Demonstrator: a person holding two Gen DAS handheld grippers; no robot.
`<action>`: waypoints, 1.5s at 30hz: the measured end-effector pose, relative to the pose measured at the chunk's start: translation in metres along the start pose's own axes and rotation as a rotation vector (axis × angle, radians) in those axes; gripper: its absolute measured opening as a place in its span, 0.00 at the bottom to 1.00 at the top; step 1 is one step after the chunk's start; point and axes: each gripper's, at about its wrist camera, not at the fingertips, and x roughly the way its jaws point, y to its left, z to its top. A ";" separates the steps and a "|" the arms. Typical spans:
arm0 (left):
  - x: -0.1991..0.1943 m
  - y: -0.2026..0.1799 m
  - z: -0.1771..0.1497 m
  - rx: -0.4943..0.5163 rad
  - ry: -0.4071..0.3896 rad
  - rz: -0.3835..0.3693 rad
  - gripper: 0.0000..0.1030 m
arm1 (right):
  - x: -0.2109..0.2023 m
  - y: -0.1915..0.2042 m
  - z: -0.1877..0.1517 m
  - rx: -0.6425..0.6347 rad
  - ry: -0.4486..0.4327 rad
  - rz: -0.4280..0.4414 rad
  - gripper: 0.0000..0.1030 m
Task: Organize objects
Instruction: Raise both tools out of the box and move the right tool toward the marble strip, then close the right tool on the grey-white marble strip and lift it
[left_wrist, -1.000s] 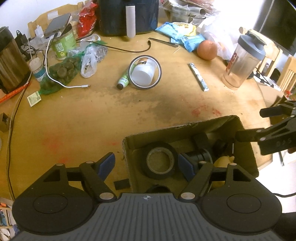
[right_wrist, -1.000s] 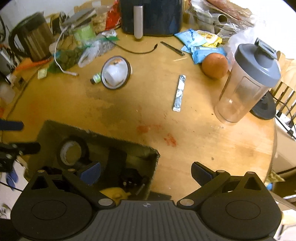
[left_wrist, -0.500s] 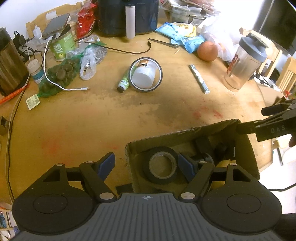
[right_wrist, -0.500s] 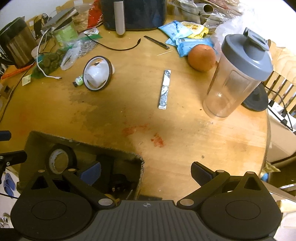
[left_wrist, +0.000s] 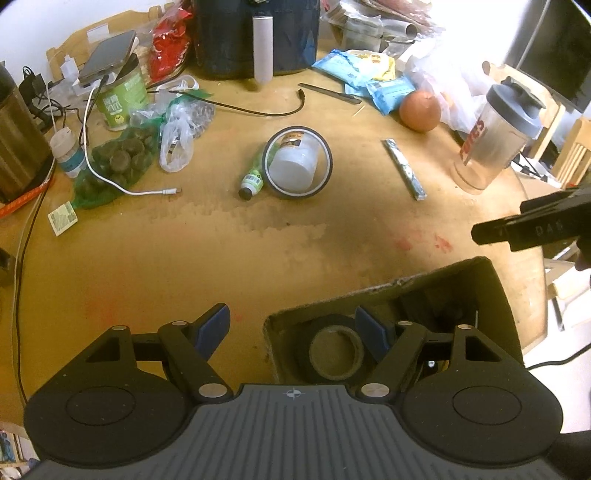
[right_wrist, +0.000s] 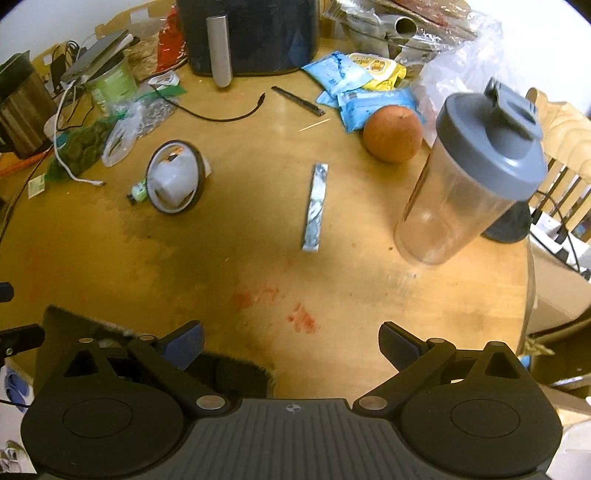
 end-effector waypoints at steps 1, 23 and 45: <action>0.001 0.001 0.001 0.001 0.001 -0.001 0.72 | 0.001 0.000 0.003 -0.003 0.000 -0.005 0.97; 0.021 0.026 0.024 0.003 0.023 -0.021 0.72 | 0.038 0.011 0.043 -0.052 0.001 0.031 1.00; 0.031 0.049 0.029 -0.068 0.042 -0.030 0.72 | 0.146 -0.012 0.092 0.014 0.032 -0.031 1.00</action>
